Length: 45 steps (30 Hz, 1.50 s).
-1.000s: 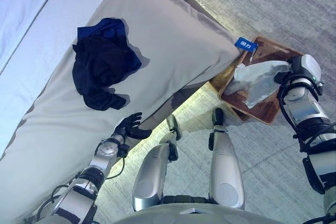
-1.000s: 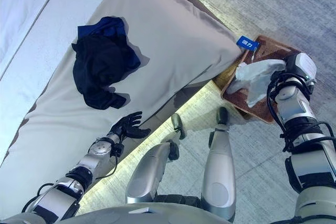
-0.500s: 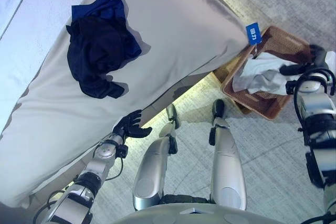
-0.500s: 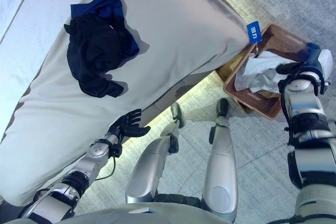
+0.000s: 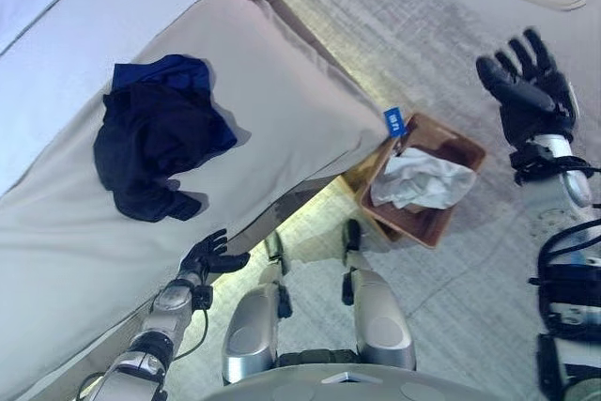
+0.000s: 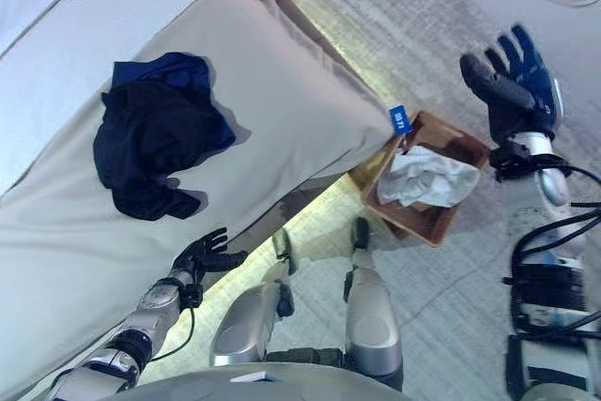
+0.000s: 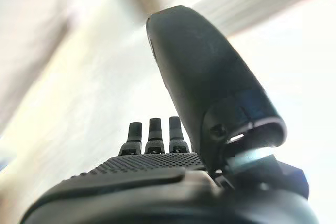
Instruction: Pick up the clothes from the bed and place them into the basket
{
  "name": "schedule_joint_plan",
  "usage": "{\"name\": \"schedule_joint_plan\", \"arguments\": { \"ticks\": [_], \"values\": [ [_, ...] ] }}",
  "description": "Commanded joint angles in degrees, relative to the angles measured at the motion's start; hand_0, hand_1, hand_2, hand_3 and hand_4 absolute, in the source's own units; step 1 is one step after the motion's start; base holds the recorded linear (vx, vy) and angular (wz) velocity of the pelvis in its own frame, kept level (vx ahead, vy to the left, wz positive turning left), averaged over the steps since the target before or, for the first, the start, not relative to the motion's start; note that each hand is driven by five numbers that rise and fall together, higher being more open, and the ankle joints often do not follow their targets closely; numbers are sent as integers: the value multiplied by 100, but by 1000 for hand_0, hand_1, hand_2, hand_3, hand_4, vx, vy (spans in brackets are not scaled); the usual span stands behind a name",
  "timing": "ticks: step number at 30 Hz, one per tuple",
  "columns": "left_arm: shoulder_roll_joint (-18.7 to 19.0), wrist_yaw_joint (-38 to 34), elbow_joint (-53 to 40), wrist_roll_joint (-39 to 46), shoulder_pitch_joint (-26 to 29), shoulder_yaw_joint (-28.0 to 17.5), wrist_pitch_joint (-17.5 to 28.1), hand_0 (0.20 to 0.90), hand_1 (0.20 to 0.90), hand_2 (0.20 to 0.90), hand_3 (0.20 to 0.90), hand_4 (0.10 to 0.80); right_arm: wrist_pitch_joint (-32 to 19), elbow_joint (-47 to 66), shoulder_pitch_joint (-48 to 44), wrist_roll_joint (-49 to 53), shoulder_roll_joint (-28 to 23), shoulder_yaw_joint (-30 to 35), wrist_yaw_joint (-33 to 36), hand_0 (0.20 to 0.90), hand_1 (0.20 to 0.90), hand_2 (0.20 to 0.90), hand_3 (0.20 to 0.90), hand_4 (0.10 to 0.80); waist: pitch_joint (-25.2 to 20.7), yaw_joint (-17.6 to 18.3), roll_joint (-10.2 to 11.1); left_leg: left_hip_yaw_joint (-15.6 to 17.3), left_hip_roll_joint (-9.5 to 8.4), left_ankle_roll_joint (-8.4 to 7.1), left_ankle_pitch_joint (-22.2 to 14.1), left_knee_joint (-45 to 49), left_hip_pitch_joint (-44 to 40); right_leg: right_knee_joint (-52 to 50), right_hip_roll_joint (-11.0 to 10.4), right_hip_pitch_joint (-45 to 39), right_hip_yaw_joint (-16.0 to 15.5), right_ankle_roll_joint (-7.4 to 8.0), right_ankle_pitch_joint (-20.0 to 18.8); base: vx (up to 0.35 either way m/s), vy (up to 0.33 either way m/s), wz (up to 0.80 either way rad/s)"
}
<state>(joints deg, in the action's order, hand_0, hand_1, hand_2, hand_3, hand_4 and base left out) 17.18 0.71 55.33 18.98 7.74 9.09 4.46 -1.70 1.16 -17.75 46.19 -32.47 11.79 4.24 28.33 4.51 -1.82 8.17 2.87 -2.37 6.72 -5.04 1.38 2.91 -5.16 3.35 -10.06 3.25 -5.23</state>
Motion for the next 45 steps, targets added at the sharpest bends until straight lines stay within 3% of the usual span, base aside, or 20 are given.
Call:
{"name": "schedule_joint_plan", "arguments": {
  "ticks": [1,5,7,9,12,19,25,34,45],
  "values": [
    [258,-26,421,-329,-634,27,33,900,900,900,900,800,-745,340,-131,-1901,-374,-377,-428,900,900,900,900,800,-1458,-378,369,-30,-248,123,-914,562,154,-473,-59,198,-79,116,441,147,155,22],
    [179,-8,649,-464,-815,-34,104,900,900,900,900,800,-861,83,-306,-5184,-971,-1046,198,900,900,900,900,800,-1658,-674,481,-190,-358,219,-1033,697,35,-469,-140,-82,-222,163,459,143,150,27],
    [191,22,663,-522,-831,-94,45,900,900,900,900,800,-855,-14,-534,-7941,-1522,-1452,830,900,900,900,900,800,-1681,-861,507,-306,-407,284,-1097,758,-33,-492,-191,-246,-338,203,490,139,144,30],
    [253,69,625,-641,-812,-92,-22,900,900,900,900,800,-616,-66,-953,-8194,-1961,-1909,692,900,900,900,900,800,-1667,-1074,543,-451,-454,344,-1137,860,1,-550,-263,-329,-466,236,523,94,96,35],
    [397,139,575,-736,-751,-88,-134,900,900,900,900,800,-538,-306,-1430,-9077,-2085,-2481,765,900,900,900,900,800,-1578,-1327,617,-695,-522,424,-1192,1022,84,-690,-340,-377,-599,269,571,72,56,42],
    [800,242,366,-825,-667,-39,-265,900,900,900,900,800,-61,-1123,-2523,-9166,-1973,-3611,827,900,900,900,900,800,-1207,-1975,796,-1262,-650,532,-1213,1378,479,-1004,-450,-429,-928,254,637,45,6,49],
    [1091,259,12,-483,-470,-25,-196,900,900,900,900,800,598,-2177,-3396,-8617,-1566,-4308,791,900,900,900,900,800,-679,-2431,870,-1608,-693,500,-1074,1532,1142,-1114,-453,-148,-1186,227,625,-94,-26,40],
    [1101,153,-301,82,-243,129,-89,900,900,900,900,800,1121,-3949,-4634,-7430,-806,-4896,601,900,900,900,900,800,-39,-3024,712,-1916,-665,339,-874,1393,1755,-1304,-461,293,-1699,215,771,-63,22,27],
    [939,223,-563,409,-290,496,263,900,900,900,900,800,1599,-5661,-5377,-7520,-258,-5114,181,900,900,900,900,800,146,-3278,479,-2106,-725,285,-592,1405,2490,-1582,-503,954,-2051,208,824,-33,50,12]
  ]
}}
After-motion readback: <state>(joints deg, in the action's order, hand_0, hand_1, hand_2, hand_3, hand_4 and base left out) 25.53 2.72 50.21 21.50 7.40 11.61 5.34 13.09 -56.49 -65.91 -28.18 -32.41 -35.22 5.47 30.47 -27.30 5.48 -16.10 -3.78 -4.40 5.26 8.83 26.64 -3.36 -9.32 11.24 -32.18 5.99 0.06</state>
